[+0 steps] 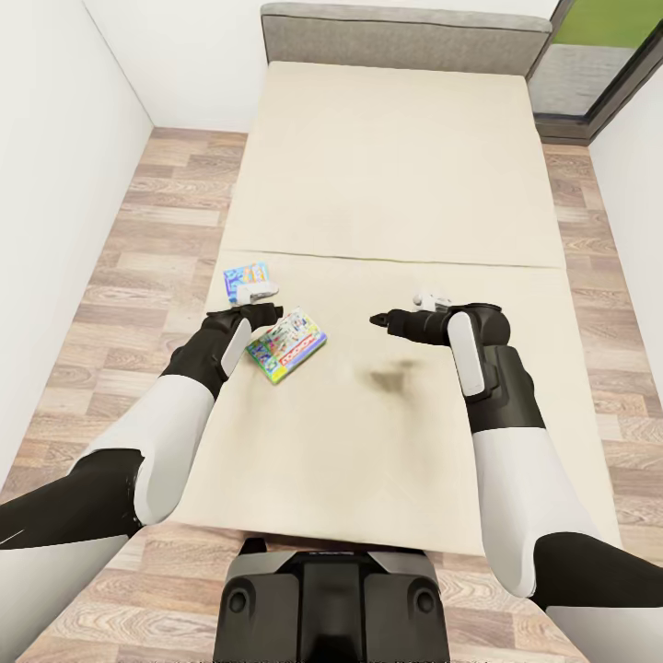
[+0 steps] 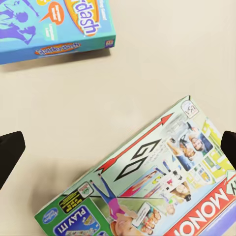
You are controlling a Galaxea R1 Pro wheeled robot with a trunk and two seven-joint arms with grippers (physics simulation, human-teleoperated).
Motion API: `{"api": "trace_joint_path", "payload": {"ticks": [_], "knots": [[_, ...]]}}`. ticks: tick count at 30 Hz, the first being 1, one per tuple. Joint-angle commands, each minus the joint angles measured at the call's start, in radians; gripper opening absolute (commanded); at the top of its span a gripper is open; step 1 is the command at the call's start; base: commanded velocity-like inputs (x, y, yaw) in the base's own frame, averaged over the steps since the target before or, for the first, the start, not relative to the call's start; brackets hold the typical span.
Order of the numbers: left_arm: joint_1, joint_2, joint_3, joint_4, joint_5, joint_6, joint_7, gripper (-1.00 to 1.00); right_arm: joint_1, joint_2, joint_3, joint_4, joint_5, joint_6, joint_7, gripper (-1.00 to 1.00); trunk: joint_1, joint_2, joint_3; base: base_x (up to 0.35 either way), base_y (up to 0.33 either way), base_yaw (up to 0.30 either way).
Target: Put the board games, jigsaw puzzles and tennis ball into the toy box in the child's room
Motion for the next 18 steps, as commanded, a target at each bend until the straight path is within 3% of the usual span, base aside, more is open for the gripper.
{"api": "trace_joint_path", "payload": {"ticks": [1,12,18], "knots": [[0.0,-0.001,0.004,-0.002,0.003,0.005,0.002,1.0,-0.001,0.001,-0.003,-0.001,0.002,0.005,0.004,1.0,0.0,-0.001,-0.002,0.0,0.0,-0.074],[0.0,-0.001,0.004,-0.002,0.003,0.005,0.002,1.0,0.0,-0.001,-0.007,-0.001,0.0,0.005,0.005,1.0,0.0,-0.001,-0.011,0.0,0.0,-0.064],[0.0,-0.001,0.003,-0.002,0.003,0.004,0.001,1.0,0.0,-0.001,-0.007,-0.001,0.001,0.005,0.005,1.0,0.0,-0.001,-0.011,0.0,0.0,-0.204]]}}
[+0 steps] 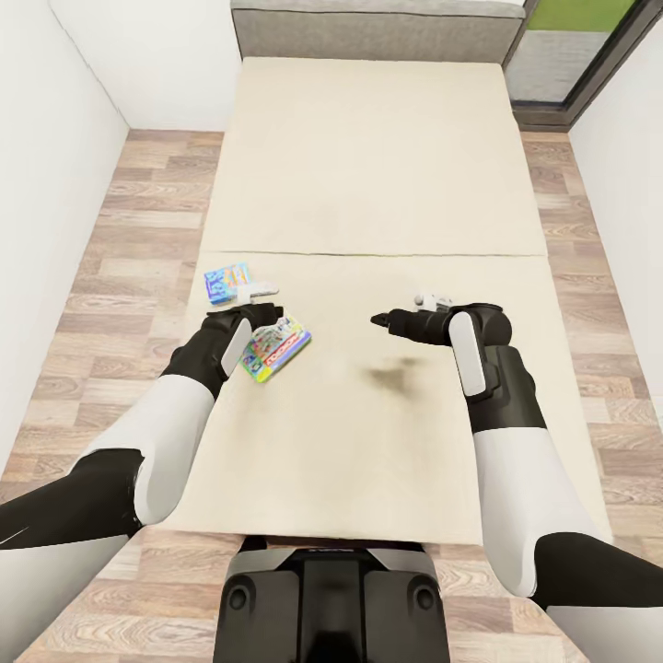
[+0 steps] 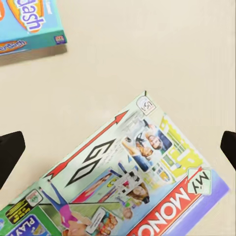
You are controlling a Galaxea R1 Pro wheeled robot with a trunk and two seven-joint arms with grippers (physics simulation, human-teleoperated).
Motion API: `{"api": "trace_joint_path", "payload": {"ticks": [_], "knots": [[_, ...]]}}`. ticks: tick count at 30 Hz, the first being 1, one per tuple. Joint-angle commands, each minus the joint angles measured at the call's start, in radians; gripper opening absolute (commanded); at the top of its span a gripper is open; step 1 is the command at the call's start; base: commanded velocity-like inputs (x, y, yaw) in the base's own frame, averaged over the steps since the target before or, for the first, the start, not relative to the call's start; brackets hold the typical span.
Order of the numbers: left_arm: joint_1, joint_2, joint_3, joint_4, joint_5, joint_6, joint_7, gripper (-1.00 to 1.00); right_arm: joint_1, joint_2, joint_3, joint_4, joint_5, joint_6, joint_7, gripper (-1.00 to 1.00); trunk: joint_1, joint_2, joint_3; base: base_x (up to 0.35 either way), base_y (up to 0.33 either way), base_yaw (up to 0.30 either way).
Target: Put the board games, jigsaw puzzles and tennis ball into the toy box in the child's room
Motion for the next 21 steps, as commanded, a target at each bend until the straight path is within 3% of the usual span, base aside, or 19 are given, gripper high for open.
{"api": "trace_joint_path", "payload": {"ticks": [1,7,21], "knots": [[0.0,-0.001,0.004,-0.002,0.003,0.006,0.002,1.0,-0.001,0.001,-0.003,0.0,0.003,0.005,0.004,1.0,0.0,-0.001,-0.001,0.0,0.0,-0.245],[0.0,-0.001,0.004,-0.002,0.003,0.006,0.002,1.0,-0.001,0.001,-0.002,0.0,0.003,0.005,0.004,1.0,0.0,-0.001,-0.001,0.0,0.0,-0.144],[0.0,-0.001,0.003,-0.007,0.003,0.007,0.003,1.0,-0.001,0.003,-0.002,-0.001,0.004,0.005,0.004,1.0,0.0,-0.001,-0.001,0.0,0.0,-0.017]]}}
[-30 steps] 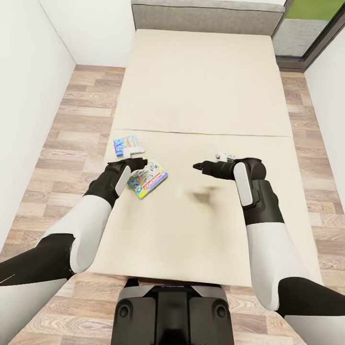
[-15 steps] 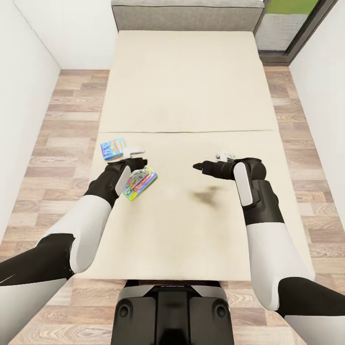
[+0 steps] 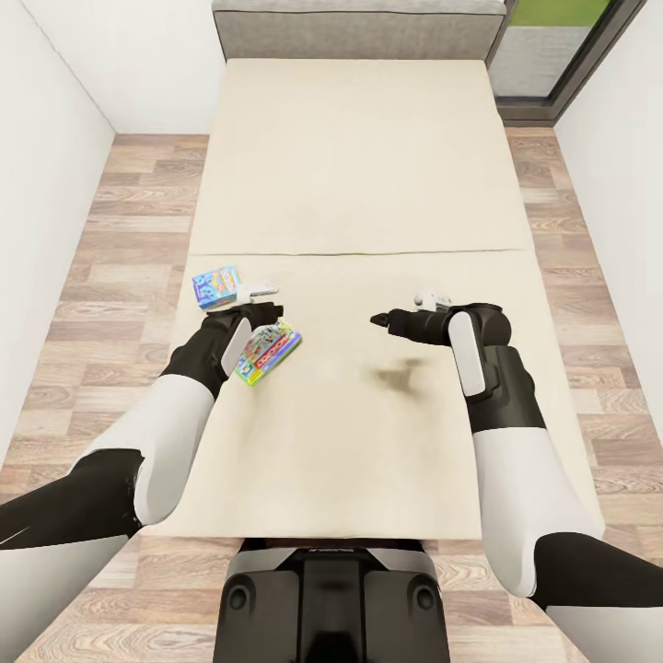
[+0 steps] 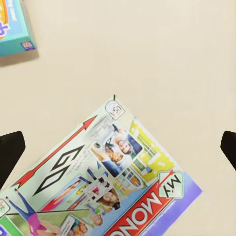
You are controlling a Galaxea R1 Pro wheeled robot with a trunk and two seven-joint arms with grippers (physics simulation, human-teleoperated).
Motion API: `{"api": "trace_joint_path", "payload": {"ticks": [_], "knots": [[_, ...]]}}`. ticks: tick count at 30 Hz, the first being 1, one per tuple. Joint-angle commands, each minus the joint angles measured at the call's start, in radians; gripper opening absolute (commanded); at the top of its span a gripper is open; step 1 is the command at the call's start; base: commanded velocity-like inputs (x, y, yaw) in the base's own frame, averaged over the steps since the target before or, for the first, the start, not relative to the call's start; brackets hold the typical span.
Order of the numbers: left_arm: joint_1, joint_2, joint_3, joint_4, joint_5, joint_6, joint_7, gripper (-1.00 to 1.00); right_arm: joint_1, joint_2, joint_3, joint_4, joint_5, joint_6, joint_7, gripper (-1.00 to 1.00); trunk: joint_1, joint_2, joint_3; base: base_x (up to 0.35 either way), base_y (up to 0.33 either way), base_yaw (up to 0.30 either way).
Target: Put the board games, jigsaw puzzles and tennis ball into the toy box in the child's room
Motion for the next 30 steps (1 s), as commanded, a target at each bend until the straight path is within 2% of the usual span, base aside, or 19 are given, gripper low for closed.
{"api": "trace_joint_path", "payload": {"ticks": [1,18,30], "knots": [[0.0,-0.001,0.004,-0.002,0.003,0.005,0.002,1.0,-0.001,0.001,-0.003,-0.001,0.002,0.005,0.004,1.0,0.0,-0.001,-0.001,0.0,0.0,-0.002],[0.0,0.001,0.002,-0.004,0.002,0.005,0.003,1.0,-0.001,0.008,0.004,0.0,0.002,0.005,0.004,1.0,0.0,-0.001,-0.001,0.0,0.0,-0.022],[0.0,0.002,0.001,-0.004,-0.001,-0.014,0.003,1.0,-0.001,0.009,0.005,-0.003,0.003,0.005,0.004,1.0,0.0,-0.001,-0.016,0.0,0.0,-0.001]]}}
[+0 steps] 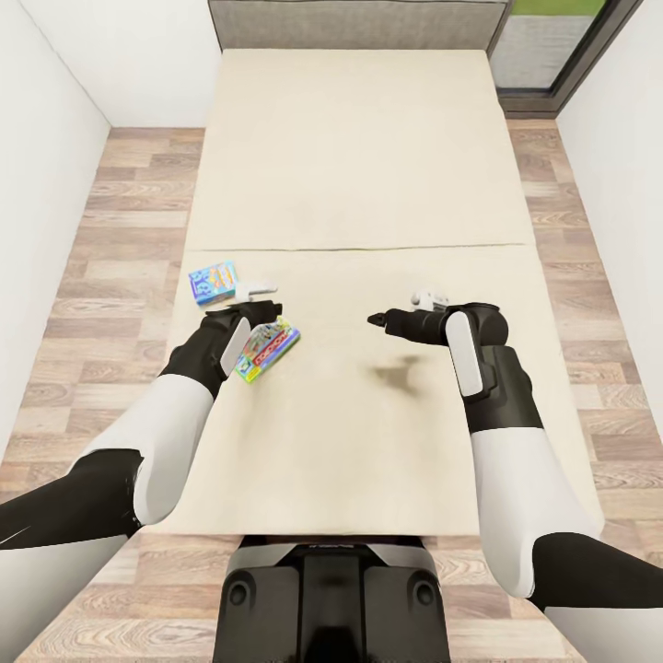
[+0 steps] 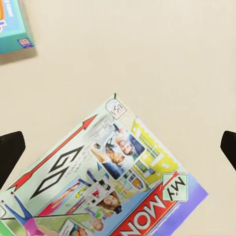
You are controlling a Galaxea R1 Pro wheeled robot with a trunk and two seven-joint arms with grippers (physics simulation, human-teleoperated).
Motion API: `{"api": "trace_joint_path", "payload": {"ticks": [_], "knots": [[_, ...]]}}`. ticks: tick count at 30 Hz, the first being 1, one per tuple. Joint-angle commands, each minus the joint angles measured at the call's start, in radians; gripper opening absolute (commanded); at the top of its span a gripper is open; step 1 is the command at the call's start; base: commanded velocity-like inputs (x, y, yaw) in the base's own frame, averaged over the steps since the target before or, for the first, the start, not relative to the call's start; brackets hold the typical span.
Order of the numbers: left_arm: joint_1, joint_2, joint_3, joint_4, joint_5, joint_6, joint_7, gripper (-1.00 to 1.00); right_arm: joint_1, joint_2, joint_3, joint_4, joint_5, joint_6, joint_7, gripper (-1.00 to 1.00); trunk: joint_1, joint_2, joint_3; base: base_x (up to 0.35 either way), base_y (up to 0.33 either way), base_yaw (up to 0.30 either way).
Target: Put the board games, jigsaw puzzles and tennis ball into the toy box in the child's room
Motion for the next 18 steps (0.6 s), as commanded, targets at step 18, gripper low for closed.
{"api": "trace_joint_path", "payload": {"ticks": [18], "knots": [[-0.018,0.005,0.003,-0.002,-0.004,-0.043,0.002,1.0,-0.01,0.004,-0.005,-0.005,0.002,0.005,0.004,1.0,0.0,-0.001,-0.017,0.0,0.0,0.0]]}}
